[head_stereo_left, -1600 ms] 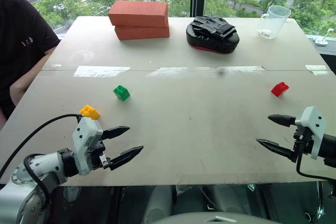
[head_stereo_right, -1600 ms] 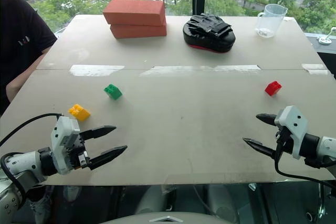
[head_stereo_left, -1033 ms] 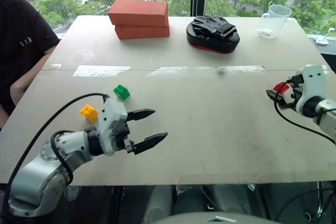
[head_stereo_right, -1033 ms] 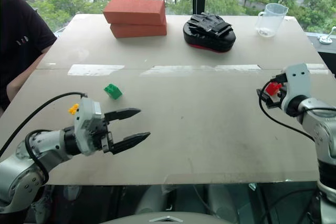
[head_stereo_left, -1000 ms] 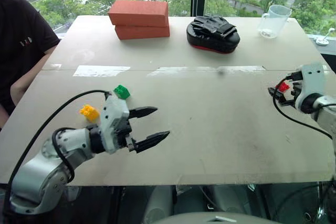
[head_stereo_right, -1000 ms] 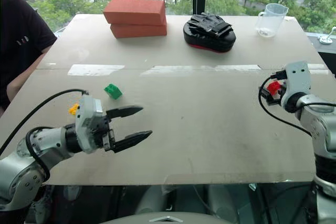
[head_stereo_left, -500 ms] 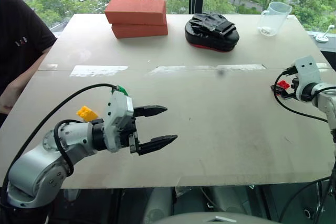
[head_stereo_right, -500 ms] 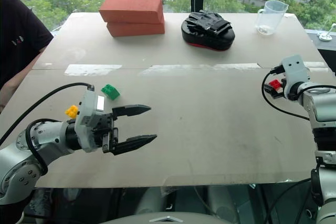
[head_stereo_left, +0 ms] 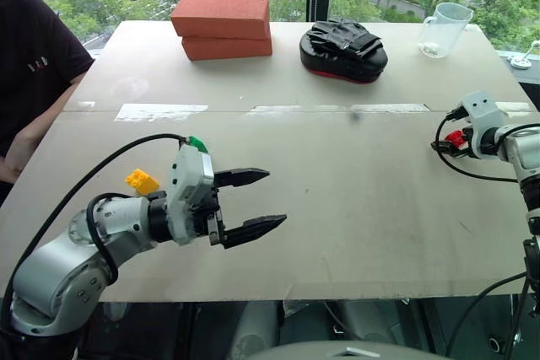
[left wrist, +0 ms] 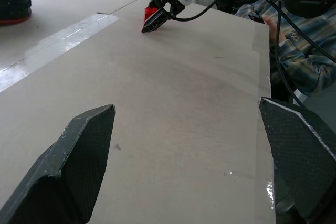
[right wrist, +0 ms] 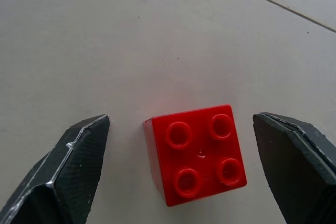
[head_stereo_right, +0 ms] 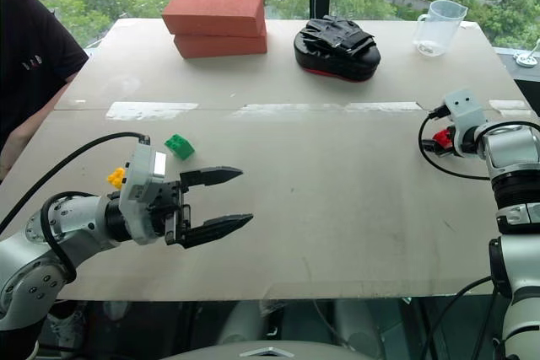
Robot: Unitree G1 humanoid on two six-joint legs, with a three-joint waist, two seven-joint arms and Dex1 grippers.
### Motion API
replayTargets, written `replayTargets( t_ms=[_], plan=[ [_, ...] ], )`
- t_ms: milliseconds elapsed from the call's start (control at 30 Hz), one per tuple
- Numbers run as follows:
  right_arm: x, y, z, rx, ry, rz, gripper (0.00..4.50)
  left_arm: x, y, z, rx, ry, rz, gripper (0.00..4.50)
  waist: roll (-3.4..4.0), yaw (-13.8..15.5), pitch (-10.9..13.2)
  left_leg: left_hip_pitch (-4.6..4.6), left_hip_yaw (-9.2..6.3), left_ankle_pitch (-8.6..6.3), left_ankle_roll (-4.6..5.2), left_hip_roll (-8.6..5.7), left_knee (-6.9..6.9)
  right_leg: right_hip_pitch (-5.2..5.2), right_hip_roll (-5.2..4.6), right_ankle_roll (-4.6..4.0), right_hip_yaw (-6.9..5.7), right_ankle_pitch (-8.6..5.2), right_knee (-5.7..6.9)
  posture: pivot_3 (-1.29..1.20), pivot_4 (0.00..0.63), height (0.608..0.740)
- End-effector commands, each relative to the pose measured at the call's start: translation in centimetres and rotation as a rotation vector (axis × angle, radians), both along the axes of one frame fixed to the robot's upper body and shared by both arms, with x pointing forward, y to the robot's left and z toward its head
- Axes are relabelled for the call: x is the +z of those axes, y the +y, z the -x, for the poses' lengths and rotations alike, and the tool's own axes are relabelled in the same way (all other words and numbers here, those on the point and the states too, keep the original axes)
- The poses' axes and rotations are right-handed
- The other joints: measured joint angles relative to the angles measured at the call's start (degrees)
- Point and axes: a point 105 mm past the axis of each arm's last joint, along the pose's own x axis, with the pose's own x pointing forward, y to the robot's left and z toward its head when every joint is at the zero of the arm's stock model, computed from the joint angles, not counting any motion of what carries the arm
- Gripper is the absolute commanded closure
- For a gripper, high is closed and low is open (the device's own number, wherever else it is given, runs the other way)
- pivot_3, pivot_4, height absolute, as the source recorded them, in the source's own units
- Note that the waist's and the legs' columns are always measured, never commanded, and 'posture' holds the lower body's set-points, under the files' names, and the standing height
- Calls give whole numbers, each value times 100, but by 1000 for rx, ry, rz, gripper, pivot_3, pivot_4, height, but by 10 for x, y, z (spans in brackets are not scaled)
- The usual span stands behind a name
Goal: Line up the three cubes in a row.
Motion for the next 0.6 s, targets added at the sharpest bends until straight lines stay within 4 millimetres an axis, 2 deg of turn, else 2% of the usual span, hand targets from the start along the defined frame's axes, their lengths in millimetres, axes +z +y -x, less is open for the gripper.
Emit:
replayTargets(
  t_ms=[33, 167, 233, 267, 300, 367, 433, 500, 600],
  plan=[
    [17, -4, -2, 6, -31, 18, 1238, 9, -3, 5, -8, -41, 5, 0, 0, 0, 0, 0, 0, 0, 0, 0, 0, 0, 0, 0, 0, 0, 0, 0, 150, 737],
    [23, -4, 0, 14, -36, 19, 3161, 10, -2, 5, 5, -37, 8, 0, 0, 1, 0, 0, 1, 0, 0, 0, 0, 0, -1, 0, 0, 0, 0, 0, 150, 737],
    [25, -3, 2, 37, -34, 20, 3128, 9, -2, 6, 9, -34, 8, 0, 1, 2, 0, 0, 0, 0, 0, 0, 0, 0, -1, 0, 0, 0, 0, 0, 150, 737],
    [29, 5, 5, 104, -47, 9, 3128, 9, -2, 6, 14, -30, 10, 0, 2, 4, 1, 0, 1, 0, 0, 0, 0, -1, -1, 0, 0, 0, 0, 0, 150, 737],
    [34, 23, 11, 210, -55, -39, 3128, 8, -1, 7, 19, -27, 10, 0, 4, 5, 2, -1, 1, 0, 0, 0, 0, -2, -1, 0, 0, 0, 0, 0, 150, 737],
    [50, 77, 38, 507, -46, -164, 3128, 6, 3, 8, 38, -10, 8, 0, 5, 9, 3, -8, -5, -3, 5, 1, -2, -6, -2, 0, -4, 0, -1, 0, 150, 737],
    [57, 118, 62, 705, -35, -211, 3128, 3, 8, 10, 56, 4, -2, 0, 11, -36, 3, -7, -5, -6, 10, 4, -5, -8, 0, 0, 0, 0, -1, 0, 150, 737],
    [60, 159, 74, 877, -67, -261, 3128, -5, 14, 14, 71, 16, -37, 0, 9, -118, 2, 0, -6, -10, 16, 8, -7, -8, 6, 0, 5, 0, 6, 0, 150, 737],
    [39, 188, 73, 1048, -52, -78, 3128, -10, 21, 19, 87, 32, -49, 0, 8, -134, 2, 9, -10, -10, 17, 4, 3, -4, 4, 0, -1, 0, 21, 0, 150, 737]
  ],
)
